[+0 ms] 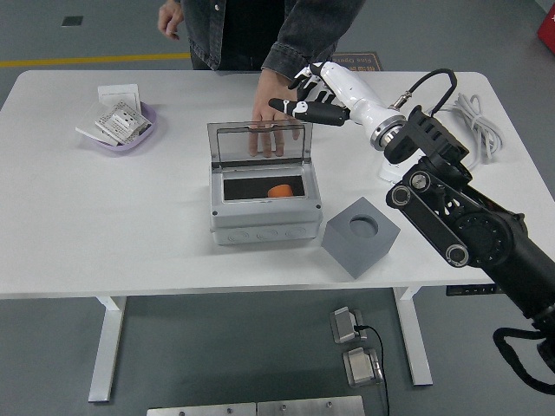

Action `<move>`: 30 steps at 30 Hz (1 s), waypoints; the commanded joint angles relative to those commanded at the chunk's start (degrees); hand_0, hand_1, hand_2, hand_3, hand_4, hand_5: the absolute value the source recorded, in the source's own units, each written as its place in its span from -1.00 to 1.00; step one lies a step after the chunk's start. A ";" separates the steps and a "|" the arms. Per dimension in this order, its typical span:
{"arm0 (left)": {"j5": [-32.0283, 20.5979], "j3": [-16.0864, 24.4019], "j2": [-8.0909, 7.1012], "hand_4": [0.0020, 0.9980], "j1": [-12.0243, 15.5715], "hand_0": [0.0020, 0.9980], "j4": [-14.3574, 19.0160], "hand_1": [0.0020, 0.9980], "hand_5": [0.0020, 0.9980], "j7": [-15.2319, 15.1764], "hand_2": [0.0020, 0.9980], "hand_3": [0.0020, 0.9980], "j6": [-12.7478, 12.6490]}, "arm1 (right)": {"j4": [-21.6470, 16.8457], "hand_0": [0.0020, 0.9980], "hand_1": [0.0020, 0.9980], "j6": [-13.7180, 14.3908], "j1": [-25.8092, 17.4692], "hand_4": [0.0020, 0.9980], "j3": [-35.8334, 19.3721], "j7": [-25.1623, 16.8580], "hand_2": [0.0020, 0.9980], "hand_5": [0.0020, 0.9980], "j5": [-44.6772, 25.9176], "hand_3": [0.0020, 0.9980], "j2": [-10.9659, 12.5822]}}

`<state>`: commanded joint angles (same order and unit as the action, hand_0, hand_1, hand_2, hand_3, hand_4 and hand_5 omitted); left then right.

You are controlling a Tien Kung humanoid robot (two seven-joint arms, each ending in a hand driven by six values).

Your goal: Pick up the cylinder from the cube,place it in the box,flap close box

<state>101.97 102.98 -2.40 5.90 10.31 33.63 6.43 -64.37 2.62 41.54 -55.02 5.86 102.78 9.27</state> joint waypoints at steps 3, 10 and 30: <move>0.30 0.27 -0.13 0.49 -0.04 0.37 0.00 0.39 -0.15 0.06 0.22 0.30 0.04 | 2.10 0.53 0.43 1.31 0.56 1.00 0.71 -0.78 0.36 0.61 -0.49 0.27 -0.51; 0.54 0.50 -0.40 0.49 0.16 0.37 0.00 0.39 -0.16 0.10 0.22 0.30 0.09 | 5.82 0.53 0.44 6.73 1.54 1.00 2.19 -3.90 0.36 0.61 -2.58 0.28 -1.47; 0.50 0.24 -0.44 0.49 0.08 0.37 0.00 0.39 -0.14 -0.21 0.22 0.30 0.10 | 15.58 0.43 0.38 14.16 1.92 1.00 6.48 -8.62 0.29 0.55 -3.17 0.10 -7.89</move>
<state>102.47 103.22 -2.85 5.98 10.31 33.43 6.53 -48.79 16.78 43.46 -48.54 -2.76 99.61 1.38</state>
